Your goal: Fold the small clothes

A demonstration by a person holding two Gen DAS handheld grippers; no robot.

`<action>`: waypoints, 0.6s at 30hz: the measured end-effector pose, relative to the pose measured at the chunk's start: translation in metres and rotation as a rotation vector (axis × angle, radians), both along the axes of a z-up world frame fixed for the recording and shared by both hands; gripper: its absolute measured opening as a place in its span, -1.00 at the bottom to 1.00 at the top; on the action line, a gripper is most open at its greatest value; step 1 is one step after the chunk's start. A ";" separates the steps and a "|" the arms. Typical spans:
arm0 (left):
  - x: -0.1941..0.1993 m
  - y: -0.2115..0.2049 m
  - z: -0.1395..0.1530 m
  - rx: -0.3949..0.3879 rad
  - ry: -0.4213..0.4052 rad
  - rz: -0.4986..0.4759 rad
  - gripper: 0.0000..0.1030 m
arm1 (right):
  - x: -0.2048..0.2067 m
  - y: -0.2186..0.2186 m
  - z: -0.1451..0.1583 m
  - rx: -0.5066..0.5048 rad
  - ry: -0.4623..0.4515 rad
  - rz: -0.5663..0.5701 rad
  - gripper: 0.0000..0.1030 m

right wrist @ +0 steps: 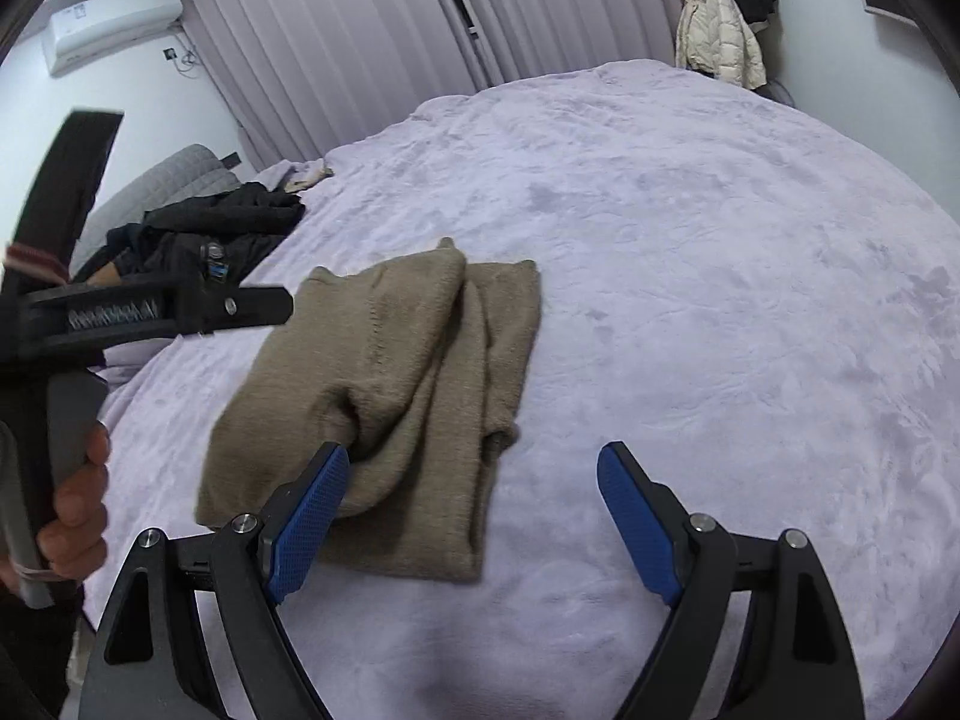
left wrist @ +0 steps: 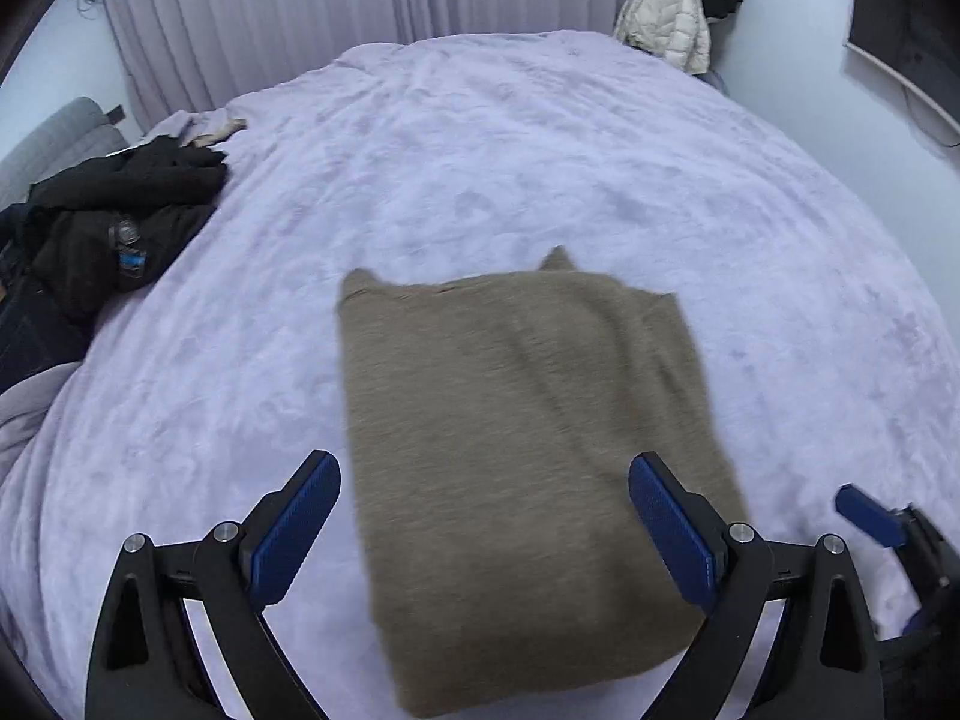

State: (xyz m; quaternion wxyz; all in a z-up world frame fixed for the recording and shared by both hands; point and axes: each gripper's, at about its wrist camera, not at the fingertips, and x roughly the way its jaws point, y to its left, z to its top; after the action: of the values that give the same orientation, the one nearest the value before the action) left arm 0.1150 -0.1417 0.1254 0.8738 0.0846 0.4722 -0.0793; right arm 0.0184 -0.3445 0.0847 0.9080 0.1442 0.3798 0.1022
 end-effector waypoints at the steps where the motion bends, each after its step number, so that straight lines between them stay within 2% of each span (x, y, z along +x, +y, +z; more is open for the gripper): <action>1: -0.002 0.011 -0.008 0.024 0.004 0.019 0.89 | 0.003 0.004 0.000 0.033 0.005 0.029 0.70; 4: -0.003 0.044 -0.033 -0.007 0.056 0.060 0.89 | 0.011 0.020 -0.006 0.137 0.052 0.114 0.70; 6: -0.004 0.058 -0.046 -0.044 0.064 0.102 0.89 | 0.017 0.033 -0.014 0.160 0.082 0.141 0.70; 8: 0.002 0.076 -0.059 -0.149 0.100 0.140 0.89 | 0.030 0.045 -0.027 0.166 0.136 0.149 0.69; 10: 0.007 0.077 -0.075 -0.232 0.168 0.159 0.89 | 0.048 0.052 -0.041 0.210 0.190 0.149 0.58; 11: 0.010 0.078 -0.082 -0.264 0.199 0.164 0.89 | 0.056 0.054 -0.047 0.229 0.215 0.150 0.43; 12: 0.011 0.079 -0.084 -0.277 0.209 0.171 0.89 | 0.064 0.056 -0.052 0.239 0.238 0.144 0.04; 13: 0.009 0.079 -0.082 -0.279 0.211 0.173 0.89 | 0.069 0.058 -0.054 0.236 0.248 0.139 -0.20; 14: 0.008 0.077 -0.078 -0.278 0.209 0.166 0.89 | 0.072 0.058 -0.053 0.234 0.249 0.134 -0.71; 16: 0.004 0.067 -0.066 -0.286 0.189 0.123 0.89 | 0.067 0.054 -0.042 0.235 0.206 0.126 -0.73; 18: -0.003 0.053 -0.057 -0.278 0.173 0.062 0.89 | 0.054 0.051 -0.023 0.191 0.133 0.119 -0.75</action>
State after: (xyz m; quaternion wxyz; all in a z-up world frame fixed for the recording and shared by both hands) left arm 0.1124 -0.0889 0.0682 0.8353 -0.0589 0.5324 -0.1239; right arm 0.0721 -0.2937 0.0614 0.8553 0.2135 0.4357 0.1818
